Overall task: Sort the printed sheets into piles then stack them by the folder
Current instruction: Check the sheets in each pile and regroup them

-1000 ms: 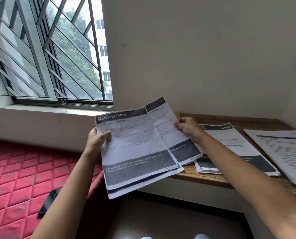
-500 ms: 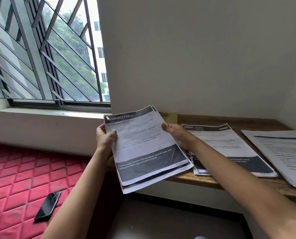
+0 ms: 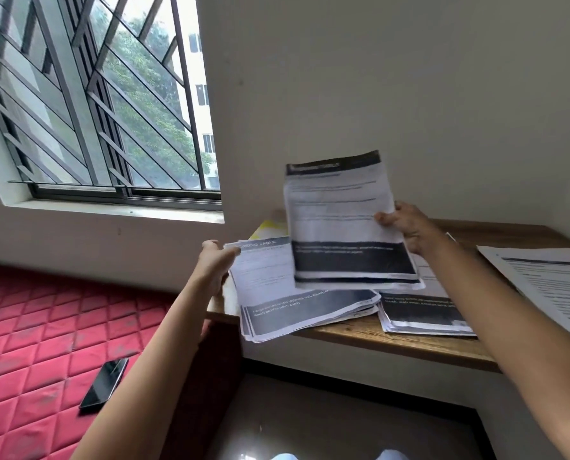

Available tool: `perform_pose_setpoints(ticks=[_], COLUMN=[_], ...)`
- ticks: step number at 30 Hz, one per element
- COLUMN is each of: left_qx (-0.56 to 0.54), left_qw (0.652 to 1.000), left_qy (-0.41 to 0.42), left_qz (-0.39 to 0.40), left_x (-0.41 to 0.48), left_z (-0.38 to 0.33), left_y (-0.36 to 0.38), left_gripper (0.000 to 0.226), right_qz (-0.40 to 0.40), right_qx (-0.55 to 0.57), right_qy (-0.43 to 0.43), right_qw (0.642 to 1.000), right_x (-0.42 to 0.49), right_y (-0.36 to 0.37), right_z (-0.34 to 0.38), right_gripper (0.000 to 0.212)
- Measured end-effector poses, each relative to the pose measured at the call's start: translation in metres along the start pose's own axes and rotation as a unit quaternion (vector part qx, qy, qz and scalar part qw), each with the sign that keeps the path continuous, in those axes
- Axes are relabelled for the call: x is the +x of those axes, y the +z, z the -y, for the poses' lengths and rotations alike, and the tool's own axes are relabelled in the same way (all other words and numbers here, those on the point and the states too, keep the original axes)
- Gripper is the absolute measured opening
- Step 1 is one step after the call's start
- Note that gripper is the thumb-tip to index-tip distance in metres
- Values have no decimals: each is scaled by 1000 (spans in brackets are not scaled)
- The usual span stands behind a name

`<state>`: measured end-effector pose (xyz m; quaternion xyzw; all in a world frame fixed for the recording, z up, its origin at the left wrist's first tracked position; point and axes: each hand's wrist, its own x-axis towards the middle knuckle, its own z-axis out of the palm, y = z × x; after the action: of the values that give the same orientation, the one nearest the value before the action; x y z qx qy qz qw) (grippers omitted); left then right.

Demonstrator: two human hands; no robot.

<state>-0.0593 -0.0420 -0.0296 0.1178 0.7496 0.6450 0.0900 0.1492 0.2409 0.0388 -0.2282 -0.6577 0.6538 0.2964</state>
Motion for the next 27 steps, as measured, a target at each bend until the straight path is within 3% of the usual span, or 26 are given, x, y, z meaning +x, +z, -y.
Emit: perform_pose_setpoints(ticks=[3,8,12,17,21,27], left_qx=[62,83,60,-9,-81,-90], left_qw=[998,995,997,998,994,992], left_qy=[-18,-39,-36,-18,-29,-17], left_qz=[10,33,37,53,69,88], left_x=[0,1,0,-3,-1,13], left_z=[-1,-4,-3,-2,-3,9], left_y=[2,9,13,18,21,19], left_gripper=[52,67,63,41,62,103], right_qz=[-45,-44,-52,-11,-1,39], right_qx=[20,32,16,-15,-150,-370], right_qy=[22,71,79,80,41,-48], right_qw=[999,996,995,997,988,927], right_x=[3,-4,1,-10,-16,-30], right_y=[-26,-42,-47,-21,19,65], right_z=[-7,-18,-22,-12,-17,-36], right_gripper=[41,37,43,37,31,36])
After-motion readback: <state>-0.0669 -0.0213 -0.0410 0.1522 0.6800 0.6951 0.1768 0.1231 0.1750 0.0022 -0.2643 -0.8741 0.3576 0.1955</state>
